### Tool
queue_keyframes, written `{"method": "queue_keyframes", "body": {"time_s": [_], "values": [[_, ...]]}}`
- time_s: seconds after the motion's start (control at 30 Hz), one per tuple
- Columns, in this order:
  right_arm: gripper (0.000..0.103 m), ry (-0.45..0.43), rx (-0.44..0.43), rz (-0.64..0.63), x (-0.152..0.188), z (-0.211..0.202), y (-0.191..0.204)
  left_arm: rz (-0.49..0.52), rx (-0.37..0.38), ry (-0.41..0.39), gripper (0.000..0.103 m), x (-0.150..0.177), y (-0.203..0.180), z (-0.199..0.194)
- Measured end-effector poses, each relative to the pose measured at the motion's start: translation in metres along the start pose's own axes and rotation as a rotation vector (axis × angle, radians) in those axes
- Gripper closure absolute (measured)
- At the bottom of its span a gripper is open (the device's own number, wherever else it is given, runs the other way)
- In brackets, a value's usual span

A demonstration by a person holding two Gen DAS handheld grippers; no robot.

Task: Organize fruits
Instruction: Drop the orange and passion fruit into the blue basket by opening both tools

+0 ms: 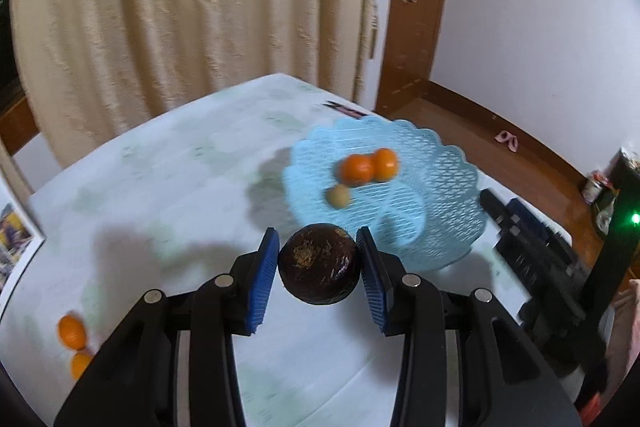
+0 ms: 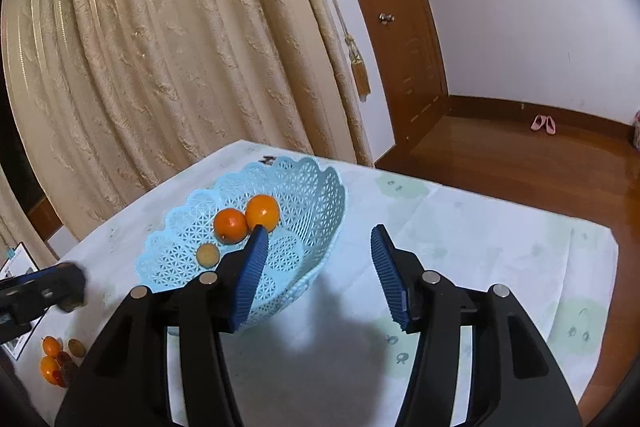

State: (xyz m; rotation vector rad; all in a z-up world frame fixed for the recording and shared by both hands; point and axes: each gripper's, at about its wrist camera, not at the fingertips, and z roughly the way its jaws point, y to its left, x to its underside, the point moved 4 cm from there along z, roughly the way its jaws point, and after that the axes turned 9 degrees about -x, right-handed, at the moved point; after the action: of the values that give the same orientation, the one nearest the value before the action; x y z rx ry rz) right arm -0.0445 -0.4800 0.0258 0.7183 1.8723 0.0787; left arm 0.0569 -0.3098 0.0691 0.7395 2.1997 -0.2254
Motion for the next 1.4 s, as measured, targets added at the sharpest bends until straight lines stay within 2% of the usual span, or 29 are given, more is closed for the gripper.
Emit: {"method": "queue_keyframes", "body": {"time_s": [0.13, 0.37, 0.4, 0.47, 0.53, 0.6, 0.67, 0.73, 0.83, 1.03, 1.1, 1.4], "values": [[0.044, -0.035, 0.001, 0.006, -0.001, -0.005, 0.001, 0.011, 0.054, 0.009, 0.062, -0.006, -0.027, 0.019], [0.042, -0.065, 0.004, 0.036, -0.002, -0.011, -0.005, 0.036, 0.080, 0.053, 0.062, -0.003, -0.053, 0.048], [0.042, -0.065, 0.003, 0.043, -0.002, -0.010, -0.006, 0.037, 0.078, 0.050, 0.061, -0.003, -0.052, 0.049], [0.042, -0.073, 0.007, 0.053, -0.003, -0.012, -0.007, 0.031, 0.059, 0.048, 0.053, -0.004, -0.052, 0.052], [0.038, -0.094, 0.005, 0.067, -0.005, -0.015, -0.010, 0.008, 0.044, 0.047, 0.033, -0.006, -0.045, 0.053], [0.032, -0.112, 0.013, 0.069, -0.005, -0.018, -0.011, -0.013, 0.042, 0.040, 0.028, -0.008, -0.038, 0.053], [0.032, -0.131, 0.023, 0.060, -0.006, -0.022, -0.009, -0.023, 0.032, 0.031, 0.027, -0.010, -0.032, 0.050], [0.029, -0.160, 0.039, 0.052, -0.007, -0.027, -0.009, -0.019, 0.004, 0.007, 0.020, -0.012, -0.028, 0.043], [0.023, -0.204, 0.063, 0.060, -0.009, -0.035, -0.013, -0.006, -0.056, -0.041, 0.019, -0.016, -0.020, 0.030], [0.023, -0.230, 0.101, 0.080, -0.010, -0.041, -0.020, -0.025, -0.108, -0.077, 0.017, -0.021, -0.001, 0.009], [0.023, -0.238, 0.111, 0.074, -0.011, -0.042, -0.020, -0.044, -0.127, -0.083, 0.013, -0.021, 0.009, 0.000], [0.022, -0.263, 0.150, 0.072, -0.012, -0.045, -0.019, -0.119, -0.171, -0.147, 0.012, -0.022, 0.052, -0.042]]}}
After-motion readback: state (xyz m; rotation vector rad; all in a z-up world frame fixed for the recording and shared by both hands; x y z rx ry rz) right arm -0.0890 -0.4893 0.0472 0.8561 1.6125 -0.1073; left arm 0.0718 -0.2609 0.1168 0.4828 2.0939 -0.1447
